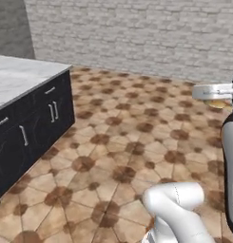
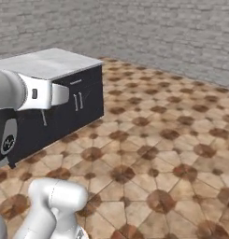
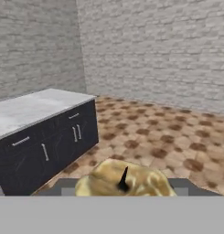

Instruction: Get the candle and the wine from the cabinet and move them to the dining counter.

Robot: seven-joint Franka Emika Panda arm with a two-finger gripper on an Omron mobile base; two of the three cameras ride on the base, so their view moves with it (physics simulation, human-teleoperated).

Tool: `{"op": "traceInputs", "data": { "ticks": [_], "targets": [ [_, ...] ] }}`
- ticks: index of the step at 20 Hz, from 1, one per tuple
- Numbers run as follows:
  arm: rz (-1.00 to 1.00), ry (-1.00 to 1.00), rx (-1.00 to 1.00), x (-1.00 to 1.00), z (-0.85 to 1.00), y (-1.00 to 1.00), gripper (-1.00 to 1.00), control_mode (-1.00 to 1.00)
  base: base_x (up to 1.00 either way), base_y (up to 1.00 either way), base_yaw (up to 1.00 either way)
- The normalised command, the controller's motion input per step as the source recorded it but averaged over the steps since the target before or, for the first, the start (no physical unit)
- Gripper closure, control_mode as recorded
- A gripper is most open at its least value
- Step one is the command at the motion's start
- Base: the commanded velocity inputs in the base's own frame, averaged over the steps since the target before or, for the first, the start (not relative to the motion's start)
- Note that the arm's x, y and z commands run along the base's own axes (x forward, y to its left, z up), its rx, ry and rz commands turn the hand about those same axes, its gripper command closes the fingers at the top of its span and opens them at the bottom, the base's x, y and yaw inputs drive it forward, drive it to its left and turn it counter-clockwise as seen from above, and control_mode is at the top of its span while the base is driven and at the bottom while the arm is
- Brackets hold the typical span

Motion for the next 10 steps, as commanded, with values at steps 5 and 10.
{"op": "traceInputs", "data": {
  "ticks": [5,10],
  "targets": [
    [0.0,0.0,0.0,0.0,0.0,0.0,1.0,1.0,1.0,-0.02,0.6],
    [0.0,0.0,0.0,0.0,0.0,0.0,1.0,1.0,1.0,-0.55,0.38]
  ]
}}
